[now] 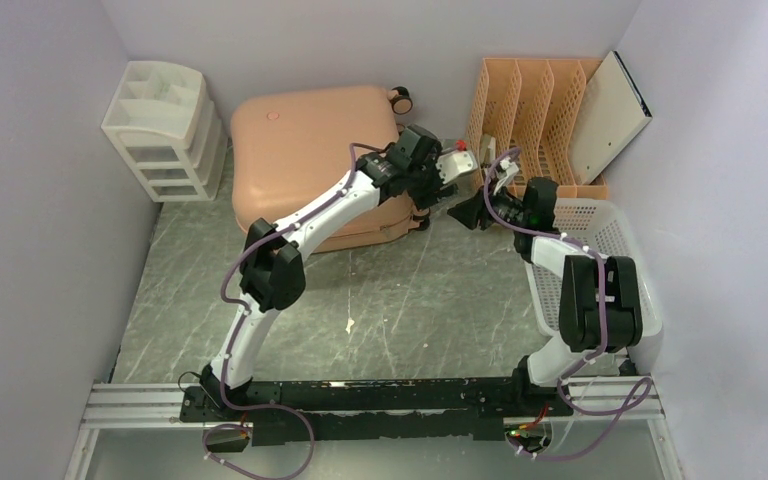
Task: Open, take out, and arrange the luggage
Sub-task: Adjust the luggage at the center of the board.
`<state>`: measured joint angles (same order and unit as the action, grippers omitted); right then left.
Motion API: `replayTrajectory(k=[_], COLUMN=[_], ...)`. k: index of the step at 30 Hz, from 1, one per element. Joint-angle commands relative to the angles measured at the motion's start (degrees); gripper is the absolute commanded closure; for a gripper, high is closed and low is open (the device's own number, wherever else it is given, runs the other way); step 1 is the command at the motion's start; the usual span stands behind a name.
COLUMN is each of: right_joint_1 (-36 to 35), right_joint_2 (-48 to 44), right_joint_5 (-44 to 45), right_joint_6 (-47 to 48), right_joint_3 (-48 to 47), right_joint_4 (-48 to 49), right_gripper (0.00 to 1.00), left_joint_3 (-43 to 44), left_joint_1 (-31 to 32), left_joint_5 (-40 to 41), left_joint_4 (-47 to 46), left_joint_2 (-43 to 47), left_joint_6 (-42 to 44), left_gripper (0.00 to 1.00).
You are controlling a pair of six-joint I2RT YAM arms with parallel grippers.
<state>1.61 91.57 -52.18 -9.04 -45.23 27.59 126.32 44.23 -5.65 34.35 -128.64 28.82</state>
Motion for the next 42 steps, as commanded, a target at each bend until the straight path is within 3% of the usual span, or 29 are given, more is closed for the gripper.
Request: replayTrajectory(k=[1,8,11,18,22,31,38,42], right_joint_1=[1.5,1.8,1.5,-4.9,-8.6,-11.1,-14.7,-17.1], right_joint_2=[-2.3,-1.0,0.5,1.9,5.5,19.8,20.6,18.6], right_joint_5=[-2.4,-4.7,-7.0,-8.0,-8.7,-12.2,-10.8,-8.0], right_joint_6=[-0.2,-1.8,-4.8,-0.9,-4.8,-32.8,-31.6,-26.3], right_joint_3=[0.2,2.3,5.1,5.6,6.5,14.1,13.1,12.1], right_joint_4=[4.4,10.1,18.7,18.9,25.6,75.8,74.0,65.0], right_gripper=[0.57,0.53,0.52,0.52,0.52,0.52,0.52,0.52], left_joint_3=[-0.5,-0.8,-1.6,-9.0,-13.5,-15.3,-12.8,-12.6], left_joint_1=[-1.1,-1.1,-1.1,-1.1,-1.0,-1.1,-1.1,-1.1], left_joint_5=[1.9,-3.3,-5.8,-12.4,-16.3,-20.6,-21.3,-22.0], left_joint_4=[6.8,11.9,14.2,15.0,14.3,13.7,14.3,14.2], left_joint_2=[0.8,2.8,4.4,12.0,16.2,19.3,19.0,19.6], left_joint_6=[0.1,1.9,2.6,3.7,3.5,2.5,1.8,1.5], left_gripper=[0.32,0.77,0.95,0.95,0.95,0.95,0.95,0.95])
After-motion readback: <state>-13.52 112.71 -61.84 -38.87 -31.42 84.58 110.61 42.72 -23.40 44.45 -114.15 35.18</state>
